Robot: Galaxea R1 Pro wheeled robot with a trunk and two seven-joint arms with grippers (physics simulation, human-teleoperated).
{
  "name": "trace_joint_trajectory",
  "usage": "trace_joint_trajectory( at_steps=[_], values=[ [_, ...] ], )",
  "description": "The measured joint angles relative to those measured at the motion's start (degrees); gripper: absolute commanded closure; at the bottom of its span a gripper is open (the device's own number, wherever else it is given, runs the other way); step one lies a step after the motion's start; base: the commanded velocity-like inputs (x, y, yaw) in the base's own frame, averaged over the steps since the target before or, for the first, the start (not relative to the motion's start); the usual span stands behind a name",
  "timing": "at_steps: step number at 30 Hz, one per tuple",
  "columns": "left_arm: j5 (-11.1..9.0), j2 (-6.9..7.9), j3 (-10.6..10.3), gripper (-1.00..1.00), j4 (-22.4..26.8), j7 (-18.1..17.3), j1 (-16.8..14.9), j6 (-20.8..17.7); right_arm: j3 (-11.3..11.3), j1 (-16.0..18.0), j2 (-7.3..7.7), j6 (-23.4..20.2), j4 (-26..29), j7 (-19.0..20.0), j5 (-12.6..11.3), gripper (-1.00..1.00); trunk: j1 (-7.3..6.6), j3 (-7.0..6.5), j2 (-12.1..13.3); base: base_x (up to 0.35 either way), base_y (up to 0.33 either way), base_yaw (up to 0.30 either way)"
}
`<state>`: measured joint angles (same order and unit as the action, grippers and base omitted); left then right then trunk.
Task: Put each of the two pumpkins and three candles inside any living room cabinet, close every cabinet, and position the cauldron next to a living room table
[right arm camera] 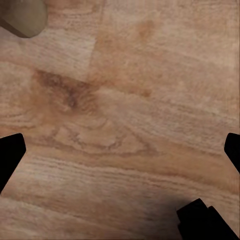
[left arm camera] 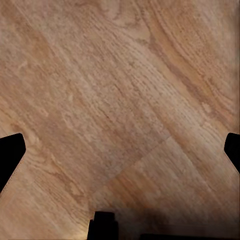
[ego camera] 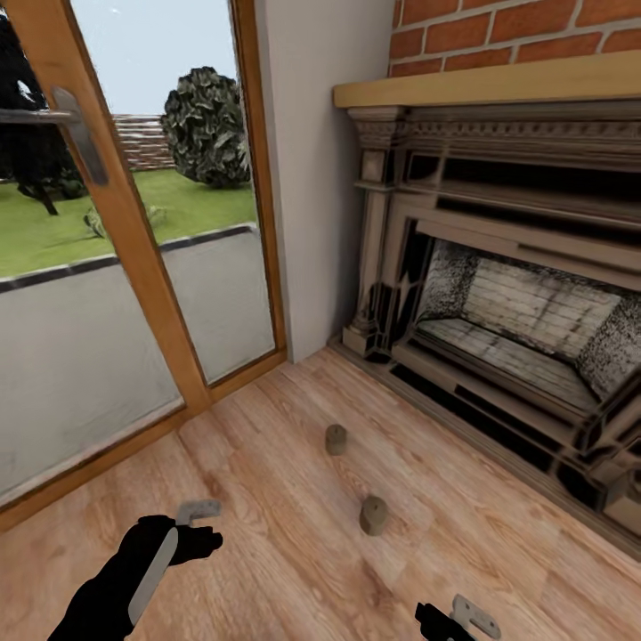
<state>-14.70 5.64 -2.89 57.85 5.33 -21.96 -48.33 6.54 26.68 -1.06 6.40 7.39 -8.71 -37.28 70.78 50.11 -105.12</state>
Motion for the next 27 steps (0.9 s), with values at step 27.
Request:
trace_joint_trajectory(
  at_steps=[27],
  values=[
    [-0.09,-0.18,-0.68,-1.0,0.1,0.07,0.0,-0.03,0.0,0.0,-0.07,0.06,0.0,0.03,0.0,-1.0,0.01,2.18,0.0,0.261,0.16,-0.144]
  ],
)
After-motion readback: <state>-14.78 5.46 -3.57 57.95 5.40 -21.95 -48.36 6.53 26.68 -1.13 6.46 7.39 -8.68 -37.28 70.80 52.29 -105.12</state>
